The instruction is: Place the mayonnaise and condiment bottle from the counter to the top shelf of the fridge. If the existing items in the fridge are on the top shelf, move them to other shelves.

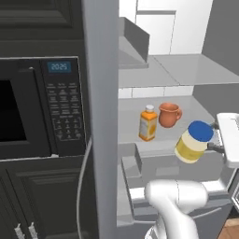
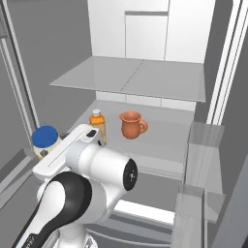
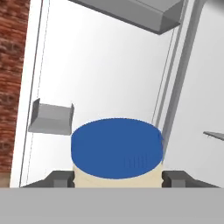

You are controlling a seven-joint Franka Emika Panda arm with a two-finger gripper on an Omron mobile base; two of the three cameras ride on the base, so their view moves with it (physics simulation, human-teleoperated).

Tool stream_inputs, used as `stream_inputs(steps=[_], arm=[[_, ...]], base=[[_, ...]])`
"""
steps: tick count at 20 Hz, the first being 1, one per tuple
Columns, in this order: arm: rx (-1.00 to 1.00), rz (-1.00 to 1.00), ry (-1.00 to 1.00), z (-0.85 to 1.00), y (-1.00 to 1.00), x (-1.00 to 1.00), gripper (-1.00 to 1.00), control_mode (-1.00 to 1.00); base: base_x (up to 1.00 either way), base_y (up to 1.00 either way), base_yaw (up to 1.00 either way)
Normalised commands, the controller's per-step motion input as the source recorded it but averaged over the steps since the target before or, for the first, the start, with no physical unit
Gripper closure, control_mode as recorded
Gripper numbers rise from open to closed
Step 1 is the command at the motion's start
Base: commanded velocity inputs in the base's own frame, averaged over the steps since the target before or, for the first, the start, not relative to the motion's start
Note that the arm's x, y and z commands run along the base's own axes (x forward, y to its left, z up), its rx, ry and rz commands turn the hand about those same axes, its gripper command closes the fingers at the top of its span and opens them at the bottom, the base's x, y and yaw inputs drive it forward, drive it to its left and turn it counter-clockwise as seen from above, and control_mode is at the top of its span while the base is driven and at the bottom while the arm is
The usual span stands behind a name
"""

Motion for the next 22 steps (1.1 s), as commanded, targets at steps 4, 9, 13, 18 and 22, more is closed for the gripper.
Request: stream_inputs(steps=[4,9,13,18,22], arm=[[0.00,-0.04,-0.02,0.16,0.00,0.08,1.00,-1.00],[0.00,-0.22,-0.19,0.98,0.00,0.17,1.00,-1.00],[0.00,-0.28,-0.09,1.00,0.00,0.38,1.00,-1.00],[0.00,-0.25,0.14,0.90,0.00,0.93,1.00,-1.00],[0.00,-0.21,0.30,0.62,0.00,1.00,1.00,-1.00]], base=[[0.37,0.04,-0.08],[0.00,0.00,0.00],[0.00,0.00,0.00],[0.00,0.00,0.00],[0.00,0.00,0.00]])
